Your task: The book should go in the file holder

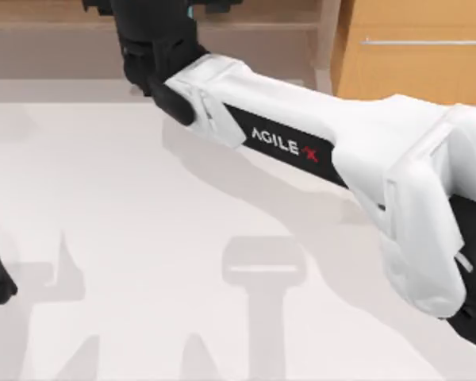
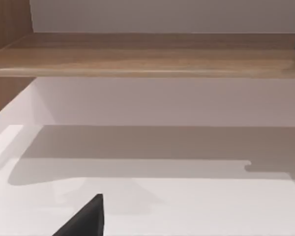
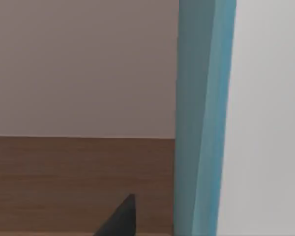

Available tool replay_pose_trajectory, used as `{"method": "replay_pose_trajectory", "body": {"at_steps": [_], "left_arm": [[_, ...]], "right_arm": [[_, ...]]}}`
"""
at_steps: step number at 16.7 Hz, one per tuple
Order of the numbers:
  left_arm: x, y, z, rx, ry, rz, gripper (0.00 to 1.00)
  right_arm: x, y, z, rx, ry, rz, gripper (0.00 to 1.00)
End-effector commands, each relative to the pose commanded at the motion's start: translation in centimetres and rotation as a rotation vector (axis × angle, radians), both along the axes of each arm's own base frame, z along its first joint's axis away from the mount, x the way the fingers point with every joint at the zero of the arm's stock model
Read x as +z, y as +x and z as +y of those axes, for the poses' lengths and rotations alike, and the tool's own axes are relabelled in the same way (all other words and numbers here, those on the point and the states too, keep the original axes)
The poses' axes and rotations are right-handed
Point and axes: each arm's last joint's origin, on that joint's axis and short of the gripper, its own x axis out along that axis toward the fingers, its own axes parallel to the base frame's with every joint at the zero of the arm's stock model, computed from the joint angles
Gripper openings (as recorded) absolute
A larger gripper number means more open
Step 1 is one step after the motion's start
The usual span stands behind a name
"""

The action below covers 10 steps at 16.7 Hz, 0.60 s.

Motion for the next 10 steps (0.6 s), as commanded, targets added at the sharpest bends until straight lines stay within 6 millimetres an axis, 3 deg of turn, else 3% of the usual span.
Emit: {"method": "replay_pose_trajectory", "body": {"at_steps": [8,10], "left_arm": [[0.00,0.00,0.00,0.000,0.000,0.000,1.00],[0.00,0.00,0.00,0.000,0.000,0.000,1.00]], "right_arm": [[0.00,0.00,0.00,0.000,0.000,0.000,0.02],[0.00,0.00,0.00,0.000,0.000,0.000,0.00]]}}
